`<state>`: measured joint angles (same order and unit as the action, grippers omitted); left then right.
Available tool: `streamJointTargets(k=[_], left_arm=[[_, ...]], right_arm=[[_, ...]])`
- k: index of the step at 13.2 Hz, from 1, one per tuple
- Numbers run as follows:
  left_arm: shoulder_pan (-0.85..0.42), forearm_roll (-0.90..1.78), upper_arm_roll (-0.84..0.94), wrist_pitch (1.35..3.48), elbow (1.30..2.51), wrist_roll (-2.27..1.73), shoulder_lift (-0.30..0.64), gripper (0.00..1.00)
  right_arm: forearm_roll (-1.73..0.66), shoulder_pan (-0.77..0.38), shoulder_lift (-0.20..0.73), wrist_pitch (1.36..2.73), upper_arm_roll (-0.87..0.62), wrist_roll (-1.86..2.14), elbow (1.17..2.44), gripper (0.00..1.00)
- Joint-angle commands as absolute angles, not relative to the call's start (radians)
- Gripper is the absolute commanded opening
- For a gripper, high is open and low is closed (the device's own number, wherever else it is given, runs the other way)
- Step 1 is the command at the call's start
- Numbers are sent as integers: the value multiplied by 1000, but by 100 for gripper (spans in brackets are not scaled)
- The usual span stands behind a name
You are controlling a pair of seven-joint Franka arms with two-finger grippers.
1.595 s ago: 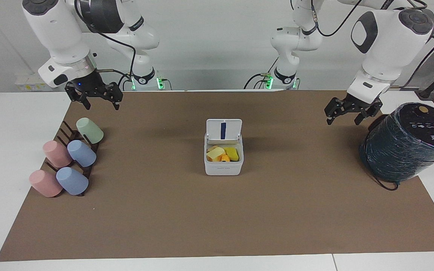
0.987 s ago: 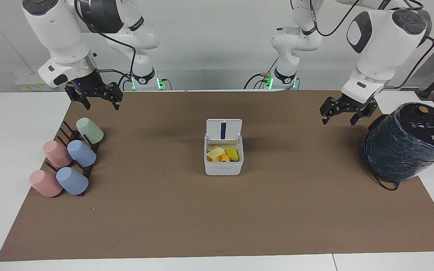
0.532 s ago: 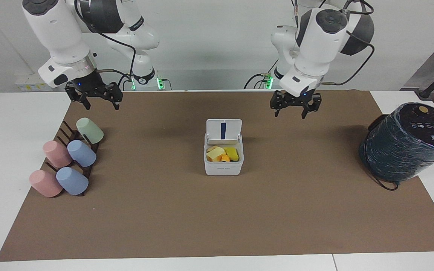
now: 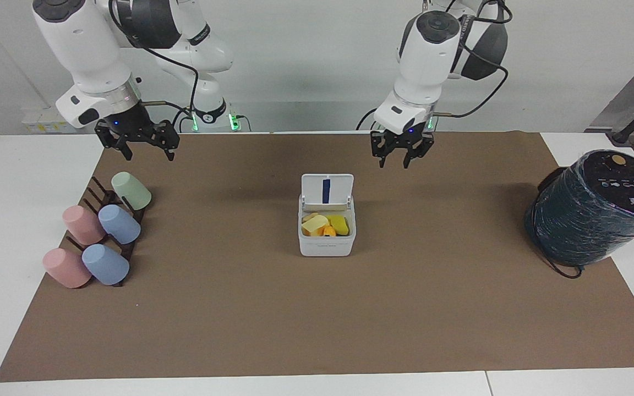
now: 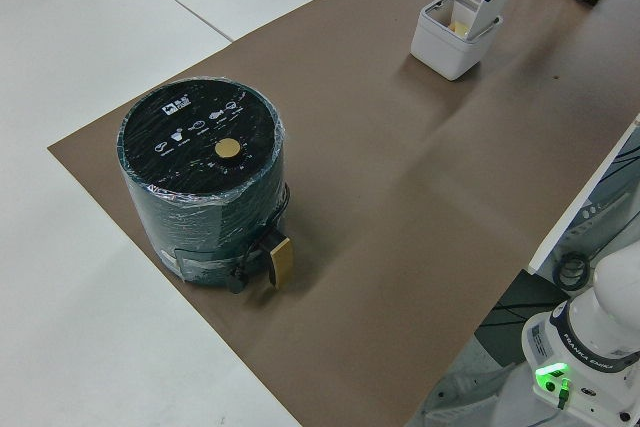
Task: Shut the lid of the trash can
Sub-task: 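Swing the left arm over the white bin toward its lid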
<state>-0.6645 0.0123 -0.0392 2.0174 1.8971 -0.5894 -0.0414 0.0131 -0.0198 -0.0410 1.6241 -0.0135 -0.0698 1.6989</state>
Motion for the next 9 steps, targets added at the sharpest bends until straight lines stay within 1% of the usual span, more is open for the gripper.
streamJointTargets(k=[1, 4, 7, 9], left_arm=[[-715, 2, -54, 2124, 1965, -629, -66, 0], [-735, 3, -54, 2248, 1999, -630, -35, 0], [-732, 12, -55, 2325, 1999, -647, -6, 0], [-732, 38, -55, 2423, 1999, -649, 30, 0]], right_arm=[[12, -8, -41, 1621, -18, -40, 1701, 100], [12, -8, -41, 1621, -18, -40, 1701, 100], [12, -8, -41, 1621, -18, -40, 1701, 100], [12, -8, -41, 1621, -18, -40, 1701, 100]])
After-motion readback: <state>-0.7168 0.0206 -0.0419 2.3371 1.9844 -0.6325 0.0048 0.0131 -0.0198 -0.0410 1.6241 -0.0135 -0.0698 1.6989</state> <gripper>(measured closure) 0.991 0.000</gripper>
